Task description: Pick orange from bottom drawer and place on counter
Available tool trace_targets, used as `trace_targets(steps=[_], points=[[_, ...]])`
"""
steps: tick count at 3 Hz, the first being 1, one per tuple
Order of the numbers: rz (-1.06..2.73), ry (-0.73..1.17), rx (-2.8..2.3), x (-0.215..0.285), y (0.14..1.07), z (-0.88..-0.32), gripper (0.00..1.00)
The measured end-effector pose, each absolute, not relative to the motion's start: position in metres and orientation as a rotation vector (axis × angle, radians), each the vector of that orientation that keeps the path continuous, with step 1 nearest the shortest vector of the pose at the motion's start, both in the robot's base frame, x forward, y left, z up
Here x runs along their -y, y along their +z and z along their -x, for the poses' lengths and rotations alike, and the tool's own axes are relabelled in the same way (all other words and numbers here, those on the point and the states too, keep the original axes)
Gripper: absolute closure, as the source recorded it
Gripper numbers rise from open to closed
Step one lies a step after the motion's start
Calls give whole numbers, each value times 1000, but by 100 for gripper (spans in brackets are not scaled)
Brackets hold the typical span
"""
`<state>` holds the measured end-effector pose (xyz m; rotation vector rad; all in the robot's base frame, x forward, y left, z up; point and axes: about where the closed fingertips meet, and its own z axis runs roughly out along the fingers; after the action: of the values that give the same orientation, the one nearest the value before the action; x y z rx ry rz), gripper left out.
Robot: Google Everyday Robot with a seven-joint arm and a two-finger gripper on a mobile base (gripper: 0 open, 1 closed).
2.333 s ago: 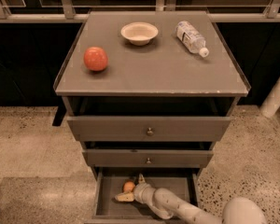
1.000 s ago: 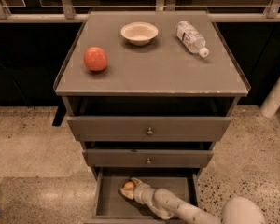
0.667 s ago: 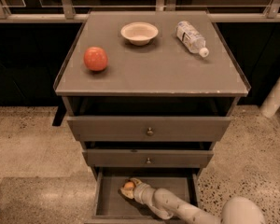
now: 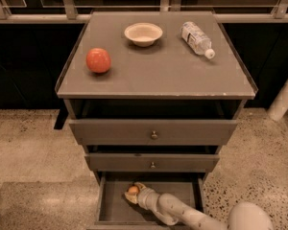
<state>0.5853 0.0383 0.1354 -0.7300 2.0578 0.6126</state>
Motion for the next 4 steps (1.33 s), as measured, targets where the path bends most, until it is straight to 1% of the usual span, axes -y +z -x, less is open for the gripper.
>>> trace_targets(steps=[1, 2, 3, 4], points=[[713, 689, -2028, -38, 153, -563, 100], [713, 678, -2038, -9, 185, -539, 100], [718, 553, -2018, 23, 237, -527, 100], [735, 426, -1966, 44, 297, -508, 100]])
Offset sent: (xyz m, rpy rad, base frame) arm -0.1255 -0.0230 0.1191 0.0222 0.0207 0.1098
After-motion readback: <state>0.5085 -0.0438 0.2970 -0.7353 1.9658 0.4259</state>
